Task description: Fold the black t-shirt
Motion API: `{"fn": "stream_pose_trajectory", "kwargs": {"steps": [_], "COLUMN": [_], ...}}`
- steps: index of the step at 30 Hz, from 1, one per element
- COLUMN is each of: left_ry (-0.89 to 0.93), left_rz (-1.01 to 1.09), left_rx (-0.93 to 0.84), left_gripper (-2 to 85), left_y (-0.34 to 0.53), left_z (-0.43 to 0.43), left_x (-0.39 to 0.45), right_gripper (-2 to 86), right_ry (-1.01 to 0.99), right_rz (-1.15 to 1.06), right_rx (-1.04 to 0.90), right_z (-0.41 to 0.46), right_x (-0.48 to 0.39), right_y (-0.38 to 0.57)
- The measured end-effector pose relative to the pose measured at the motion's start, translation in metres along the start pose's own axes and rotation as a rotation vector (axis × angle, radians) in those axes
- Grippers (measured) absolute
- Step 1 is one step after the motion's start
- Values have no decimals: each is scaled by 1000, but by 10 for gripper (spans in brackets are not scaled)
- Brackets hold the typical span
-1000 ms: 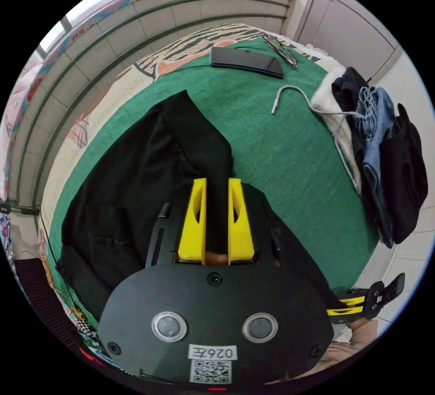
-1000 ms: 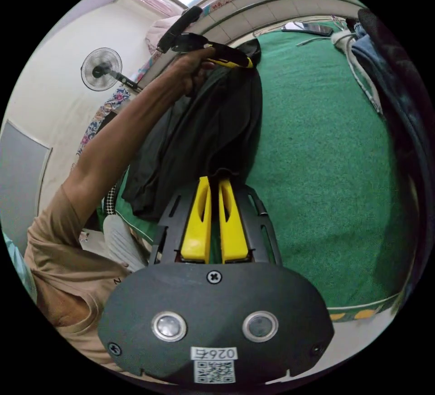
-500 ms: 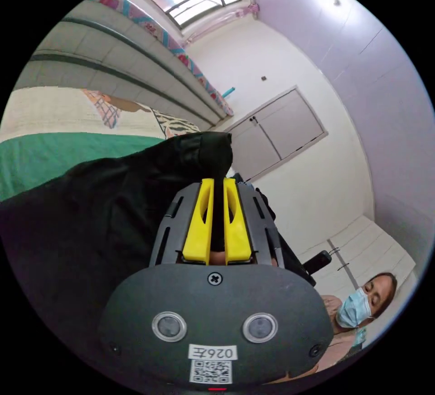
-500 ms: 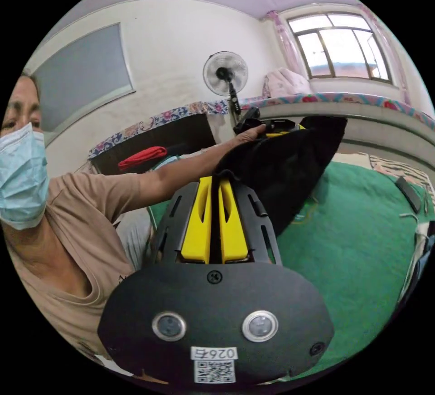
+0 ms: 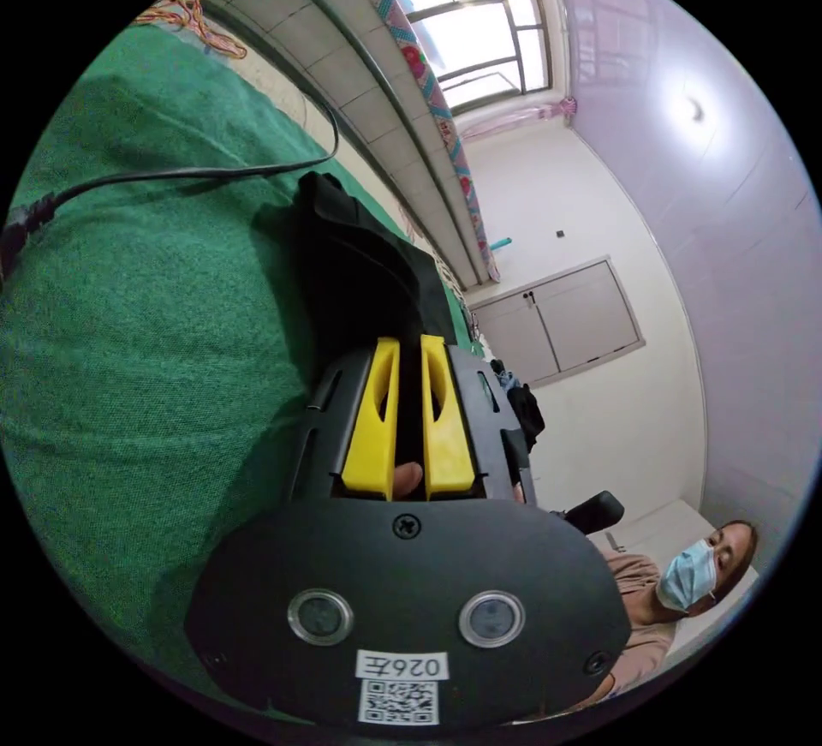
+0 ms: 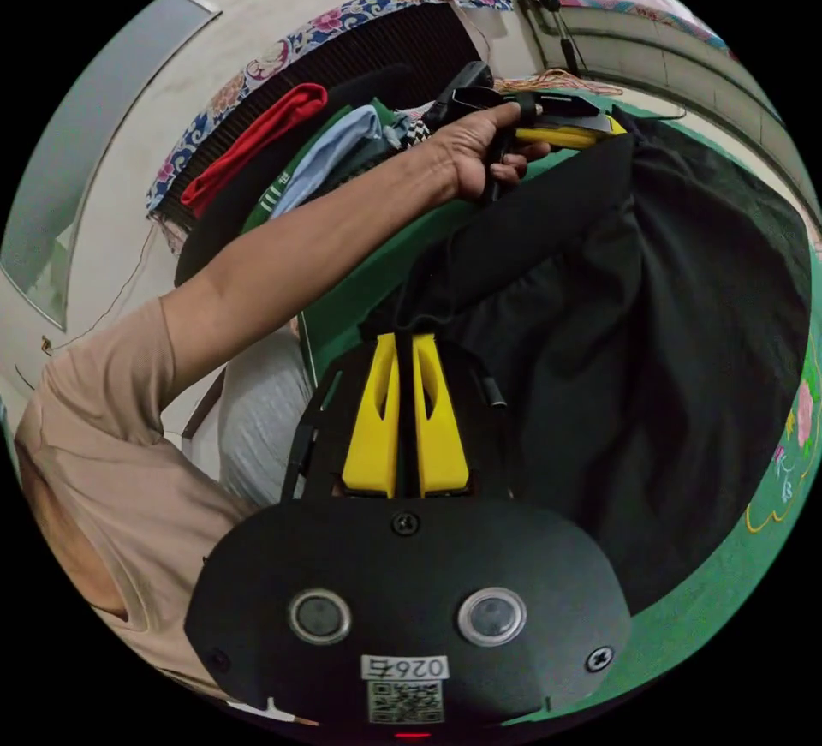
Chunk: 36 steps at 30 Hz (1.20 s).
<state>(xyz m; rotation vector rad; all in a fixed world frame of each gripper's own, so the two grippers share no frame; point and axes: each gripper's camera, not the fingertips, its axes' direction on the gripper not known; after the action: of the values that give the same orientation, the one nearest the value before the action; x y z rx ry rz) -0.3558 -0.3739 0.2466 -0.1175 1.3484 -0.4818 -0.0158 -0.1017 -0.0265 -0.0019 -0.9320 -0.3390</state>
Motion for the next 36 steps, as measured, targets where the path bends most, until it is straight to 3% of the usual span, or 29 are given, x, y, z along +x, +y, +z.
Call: {"fn": "stream_pose_trajectory", "kwargs": {"steps": [5, 9, 13, 15, 17, 18, 20, 23, 24, 25, 27, 29, 34, 36], "left_ry": [-75, -257, -228, -454, -565, -515, -539, -589, -593, -592, -575, -552, -475, -611], "left_rz": [103, 257, 362, 315, 262, 160, 164, 243, 261, 266, 251, 221, 98, 101], "left_rx": [134, 161, -125, -394, -455, -397, -282, -117, -87, -81, -149, -207, -336, -342], "left_gripper": [97, 3, -8, -9, -8, -8, -6, 4, 43, 63, 187, 216, 231, 191], "left_y": [25, 70, 97, 119, 132, 135, 146, 179, 193, 200, 220, 232, 248, 258], "left_z": [-73, -95, -55, -22, -26, -46, -77, -117, -126, -129, -131, -128, -106, -95], "left_x": [25, 71, 83, 64, 45, 37, 44, 72, 79, 80, 78, 69, 41, 40], "right_gripper": [116, 123, 88, 66, 43, 30, 12, 14, 28, 47, 73, 100, 137, 130], "right_ry": [-60, 46, 205, 246, 229, 171, 98, 205, 232, 221, 162, 94, -161, -169], "right_rz": [-90, -143, 16, 78, 109, 147, 170, 209, 247, 290, 353, 425, 577, 615], "right_rx": [-136, -86, 30, -38, -165, -104, -76, 21, 54, 78, 82, 77, 85, 137], "right_z": [22, -10, -34, -19, -1, -8, -25, -59, -70, -78, -83, -84, -70, -70], "right_x": [-20, -27, 17, 42, 64, 73, 82, 89, 95, 102, 117, 133, 178, 183], "right_y": [-19, -8, 12, 20, 29, 36, 42, 56, 62, 69, 79, 90, 117, 125]}}
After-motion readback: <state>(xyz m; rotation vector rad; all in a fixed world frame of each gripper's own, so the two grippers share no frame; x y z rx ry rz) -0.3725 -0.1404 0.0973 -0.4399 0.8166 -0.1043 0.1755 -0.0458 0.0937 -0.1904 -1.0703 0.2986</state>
